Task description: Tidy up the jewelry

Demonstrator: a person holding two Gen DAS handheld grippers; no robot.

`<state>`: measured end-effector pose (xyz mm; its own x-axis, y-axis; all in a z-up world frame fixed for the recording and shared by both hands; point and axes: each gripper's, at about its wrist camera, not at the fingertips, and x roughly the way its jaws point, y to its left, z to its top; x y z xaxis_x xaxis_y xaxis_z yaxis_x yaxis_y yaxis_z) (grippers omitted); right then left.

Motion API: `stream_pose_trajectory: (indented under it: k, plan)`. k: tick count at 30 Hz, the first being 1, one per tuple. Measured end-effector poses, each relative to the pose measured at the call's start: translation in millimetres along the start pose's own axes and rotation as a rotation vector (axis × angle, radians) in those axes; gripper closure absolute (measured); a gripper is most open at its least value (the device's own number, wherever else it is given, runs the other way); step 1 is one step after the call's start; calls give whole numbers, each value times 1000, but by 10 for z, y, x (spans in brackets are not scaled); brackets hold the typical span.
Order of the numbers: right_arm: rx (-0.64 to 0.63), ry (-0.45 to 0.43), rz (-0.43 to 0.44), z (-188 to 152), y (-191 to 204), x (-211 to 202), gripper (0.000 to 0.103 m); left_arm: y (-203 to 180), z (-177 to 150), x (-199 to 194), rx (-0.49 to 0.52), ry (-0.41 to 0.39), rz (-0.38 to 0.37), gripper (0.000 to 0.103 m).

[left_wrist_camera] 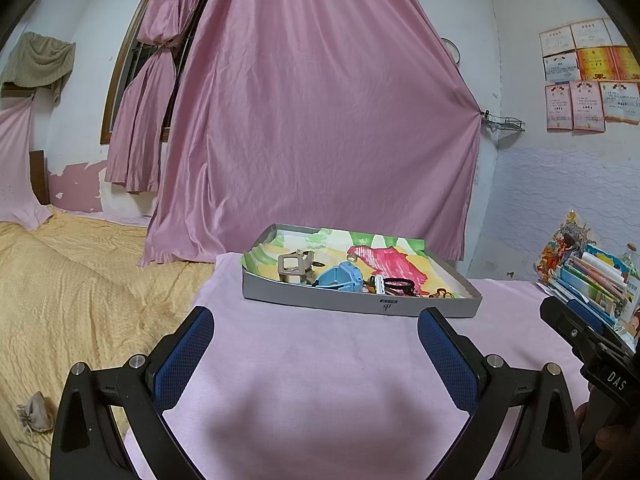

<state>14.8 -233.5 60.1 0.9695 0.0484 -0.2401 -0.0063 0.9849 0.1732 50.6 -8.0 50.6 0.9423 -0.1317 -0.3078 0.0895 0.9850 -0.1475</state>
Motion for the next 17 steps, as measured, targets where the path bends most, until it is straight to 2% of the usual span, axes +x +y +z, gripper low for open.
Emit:
stream_pose_trajectory:
  k: [9,13,17]
  plan:
    - [-4,3,-9,-18,-1,29,3,44,-38,55,-27,17,-19,1]
    - [-1,5,-14,-26,-11,42,3,1,-34,53,7,-7,60,1]
    - [-1,10,-16,-37,-11,57,3,7,-34,59,-1,-6,51,1]
